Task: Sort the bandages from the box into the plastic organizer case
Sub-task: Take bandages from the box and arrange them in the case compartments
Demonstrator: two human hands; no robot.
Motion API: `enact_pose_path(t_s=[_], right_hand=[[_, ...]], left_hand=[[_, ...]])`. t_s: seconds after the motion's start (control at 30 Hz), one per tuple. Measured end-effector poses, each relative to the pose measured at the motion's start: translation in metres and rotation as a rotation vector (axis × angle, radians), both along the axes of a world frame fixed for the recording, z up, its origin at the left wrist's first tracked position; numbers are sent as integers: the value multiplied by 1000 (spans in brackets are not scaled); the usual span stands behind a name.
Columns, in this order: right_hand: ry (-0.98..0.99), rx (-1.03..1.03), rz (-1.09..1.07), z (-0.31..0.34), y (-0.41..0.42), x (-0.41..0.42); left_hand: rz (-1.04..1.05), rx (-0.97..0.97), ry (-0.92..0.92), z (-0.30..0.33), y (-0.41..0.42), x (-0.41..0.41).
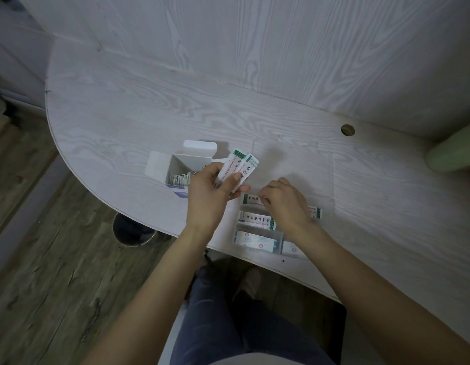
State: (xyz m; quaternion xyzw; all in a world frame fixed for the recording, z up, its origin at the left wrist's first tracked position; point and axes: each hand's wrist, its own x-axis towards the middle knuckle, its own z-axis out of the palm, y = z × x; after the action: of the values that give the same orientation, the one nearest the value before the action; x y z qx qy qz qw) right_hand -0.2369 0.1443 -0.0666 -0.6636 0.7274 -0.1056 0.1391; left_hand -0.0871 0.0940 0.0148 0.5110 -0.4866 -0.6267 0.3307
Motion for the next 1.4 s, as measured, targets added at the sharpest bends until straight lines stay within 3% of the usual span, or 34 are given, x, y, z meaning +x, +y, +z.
enact_pose_path(t_s=[0.1, 0.23, 0.3, 0.47, 0.8, 0.93, 1.03, 1.2, 1.4], right_hand=[[-182, -84, -45, 10, 1, -3], [-1047, -79, -405, 58, -6, -3], [-1174, -40, -391, 74, -10, -5], [-1124, -88, -380, 79, -18, -6], [-1133, -114, -397, 77, -11, -13], [-1116, -115, -505, 67, -6, -17], [-1110, -56, -621, 54, -1, -20], [-956, -2, -767, 26, 4, -16], [-668, 79, -697, 7, 0, -1]], left_hand=[[-25, -5, -22, 1, -2, 1], [-45, -8, -53, 2, -5, 2], [-115, 0, -44, 3, -5, -1], [-175, 29, 30, 8, -3, -10], [-165, -62, -154, 2, -13, -12], [-109, 4, -70, 1, -10, -10], [-71, -31, -108, -3, -10, -6], [-6, -130, -159, -5, -6, -1], [-67, -134, -173, -7, -3, 4]])
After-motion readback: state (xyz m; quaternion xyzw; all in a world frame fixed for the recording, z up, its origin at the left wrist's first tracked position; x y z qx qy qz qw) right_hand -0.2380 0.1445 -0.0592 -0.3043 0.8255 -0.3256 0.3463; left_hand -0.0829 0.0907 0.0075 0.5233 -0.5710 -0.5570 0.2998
